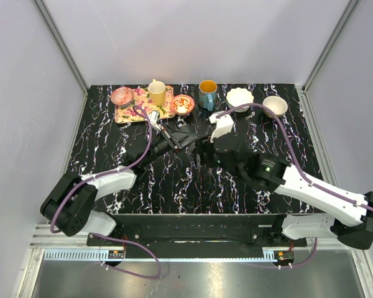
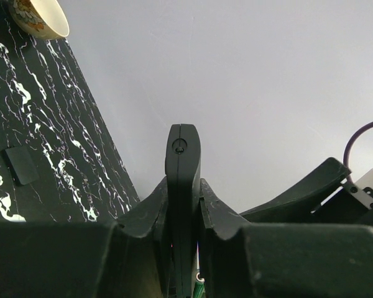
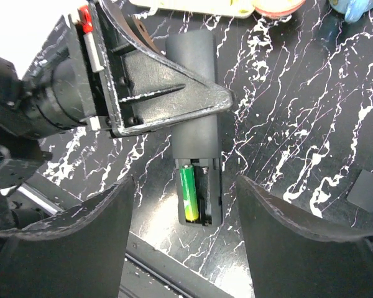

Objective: Load the batteries into the remote control
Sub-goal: Adjust the battery in the remote control.

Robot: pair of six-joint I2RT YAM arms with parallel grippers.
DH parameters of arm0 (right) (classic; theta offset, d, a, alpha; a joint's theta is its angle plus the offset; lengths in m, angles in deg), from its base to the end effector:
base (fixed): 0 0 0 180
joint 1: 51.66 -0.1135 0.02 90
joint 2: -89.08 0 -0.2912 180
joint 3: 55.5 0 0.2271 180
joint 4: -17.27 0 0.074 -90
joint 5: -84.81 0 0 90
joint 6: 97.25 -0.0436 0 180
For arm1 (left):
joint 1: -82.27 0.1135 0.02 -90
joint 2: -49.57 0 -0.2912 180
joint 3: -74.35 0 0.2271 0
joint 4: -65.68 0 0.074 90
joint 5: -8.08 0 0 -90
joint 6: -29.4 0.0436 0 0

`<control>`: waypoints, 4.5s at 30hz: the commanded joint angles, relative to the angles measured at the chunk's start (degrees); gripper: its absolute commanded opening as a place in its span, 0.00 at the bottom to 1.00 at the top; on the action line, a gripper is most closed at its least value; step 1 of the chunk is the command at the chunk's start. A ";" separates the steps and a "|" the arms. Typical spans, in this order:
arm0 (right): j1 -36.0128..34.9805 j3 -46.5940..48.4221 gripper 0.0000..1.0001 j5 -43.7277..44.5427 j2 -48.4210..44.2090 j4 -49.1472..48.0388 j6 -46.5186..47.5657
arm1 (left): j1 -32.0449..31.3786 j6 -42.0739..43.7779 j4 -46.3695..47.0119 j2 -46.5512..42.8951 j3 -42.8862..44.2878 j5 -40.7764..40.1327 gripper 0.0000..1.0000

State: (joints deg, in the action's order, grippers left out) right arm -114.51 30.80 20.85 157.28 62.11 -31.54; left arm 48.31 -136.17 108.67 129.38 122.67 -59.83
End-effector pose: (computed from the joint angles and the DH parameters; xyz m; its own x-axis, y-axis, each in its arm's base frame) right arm 0.1214 0.1948 0.4035 -0.4424 -0.0528 -0.8953 -0.4812 0.8564 0.1873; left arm 0.2183 -0.1668 0.3043 -0.7561 -0.5727 -0.3168 0.3653 0.0324 -0.9303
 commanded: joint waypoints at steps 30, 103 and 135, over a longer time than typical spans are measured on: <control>22.95 -20.26 0.88 -42.74 -8.35 -25.30 -30.02 | 0.12 -2.83 16.05 2.46 0.84 1.56 0.00; 24.88 -31.17 0.53 -49.60 -2.38 -40.33 -40.31 | 0.12 -3.97 16.31 0.70 4.71 0.24 0.00; 25.58 -22.56 0.87 -50.56 -3.60 -32.00 -35.13 | 0.03 -0.19 9.38 -1.76 1.20 1.03 0.00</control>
State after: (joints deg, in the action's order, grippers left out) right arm -89.63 2.14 -31.15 155.47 23.53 -71.08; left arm 48.31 -137.57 115.92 130.84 124.35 -58.61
